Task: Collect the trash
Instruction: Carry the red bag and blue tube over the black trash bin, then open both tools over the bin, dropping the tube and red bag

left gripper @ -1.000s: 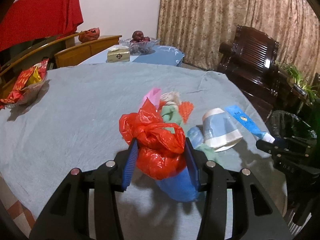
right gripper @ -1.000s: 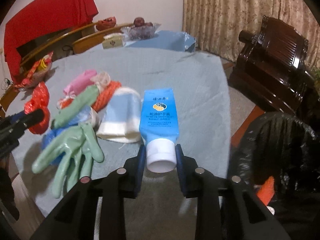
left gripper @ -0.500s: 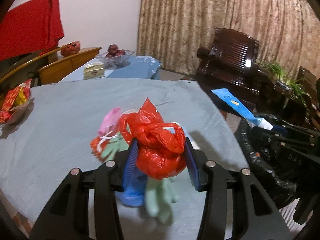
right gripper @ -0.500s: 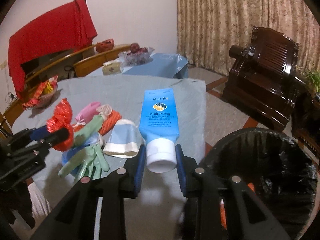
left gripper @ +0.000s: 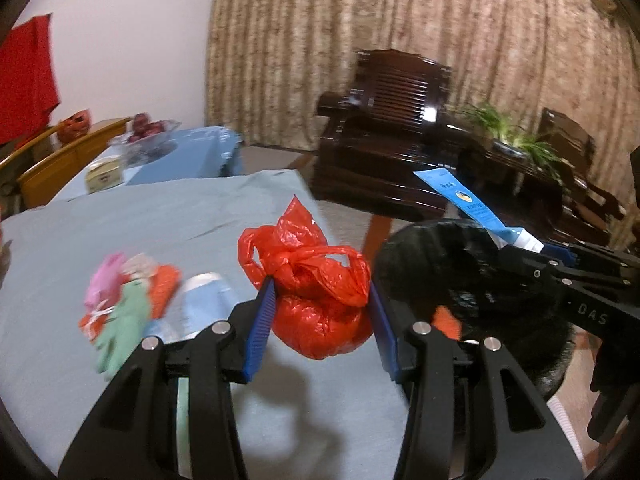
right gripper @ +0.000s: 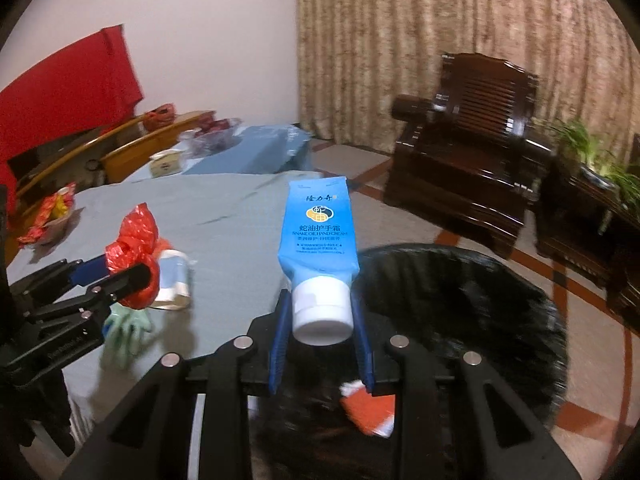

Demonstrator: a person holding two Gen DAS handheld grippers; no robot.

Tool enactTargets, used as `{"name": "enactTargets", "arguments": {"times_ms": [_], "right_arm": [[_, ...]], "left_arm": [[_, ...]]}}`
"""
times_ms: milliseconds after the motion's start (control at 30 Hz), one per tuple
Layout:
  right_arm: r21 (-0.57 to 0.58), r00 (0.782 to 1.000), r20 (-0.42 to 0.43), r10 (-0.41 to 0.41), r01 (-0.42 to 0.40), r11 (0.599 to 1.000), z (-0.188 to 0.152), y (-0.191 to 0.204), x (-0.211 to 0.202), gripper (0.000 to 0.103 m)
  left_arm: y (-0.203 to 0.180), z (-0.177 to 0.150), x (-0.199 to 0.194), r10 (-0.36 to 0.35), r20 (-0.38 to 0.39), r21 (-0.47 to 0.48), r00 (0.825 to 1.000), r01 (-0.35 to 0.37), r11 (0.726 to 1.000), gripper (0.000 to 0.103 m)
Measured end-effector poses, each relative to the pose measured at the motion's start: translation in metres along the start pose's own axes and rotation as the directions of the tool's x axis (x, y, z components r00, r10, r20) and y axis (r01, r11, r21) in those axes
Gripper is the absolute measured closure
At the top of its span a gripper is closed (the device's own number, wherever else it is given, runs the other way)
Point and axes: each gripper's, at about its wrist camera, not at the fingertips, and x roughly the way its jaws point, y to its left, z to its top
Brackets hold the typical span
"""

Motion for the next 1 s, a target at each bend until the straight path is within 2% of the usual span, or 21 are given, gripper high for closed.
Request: {"name": "enactTargets", "arguments": {"times_ms": [400,633,700,733,767,833,900,967,1000], "right_arm": [[0.067,0.991,-0.022,-0.131,0.132,0.989,-0.014,-0.071,-0.006,0.074],[0.088,0.987,-0.049,-0.155,0.159,0.983,-0.026,-0.095,-0.004,0.074],[0.088,0.986,-0.062,-0.158,0.163,0.983,-0.029,-0.099,-0.003,0.073],[0.086,0.984,-0.067,-0.163,0.169,0.982,-0.030,-0.100,-0.003,0.072],[0.084,0.982,-0.062,-0.178,0.183,0.980,-0.031,-0.101,-0.005,0.064],[0.085,0.979,-0.048,-0.198,0.202,0.976,-0.031,-0.103,-0.010,0.050],[0.090,0.976,-0.036,-0.214,0.216,0.972,-0.031,-0.102,-0.014,0.040],[0.098,0.972,-0.013,-0.236,0.237,0.967,-0.032,-0.104,-0.020,0.017],[0.102,0.970,-0.002,-0.243,0.242,0.965,-0.031,-0.103,-0.022,0.012]], "left_arm": [[-0.082,0.008,0.047,-0.147,-0.030,0.105,0.989,0.149,0.983,0.059],[-0.110,0.005,0.071,-0.207,-0.063,0.142,0.976,0.214,0.966,0.059],[-0.114,0.004,0.079,-0.235,-0.081,0.144,0.969,0.244,0.959,0.056],[-0.116,0.004,0.082,-0.244,-0.088,0.142,0.966,0.254,0.957,0.051],[-0.117,0.003,0.083,-0.256,-0.094,0.141,0.962,0.268,0.953,0.040],[-0.116,0.001,0.083,-0.259,-0.090,0.141,0.962,0.270,0.952,0.031],[-0.111,-0.001,0.082,-0.259,-0.090,0.138,0.962,0.270,0.953,0.028],[-0.105,-0.002,0.078,-0.254,-0.086,0.131,0.963,0.264,0.956,0.020],[-0.100,-0.003,0.074,-0.248,-0.078,0.128,0.966,0.256,0.958,0.018]]}}
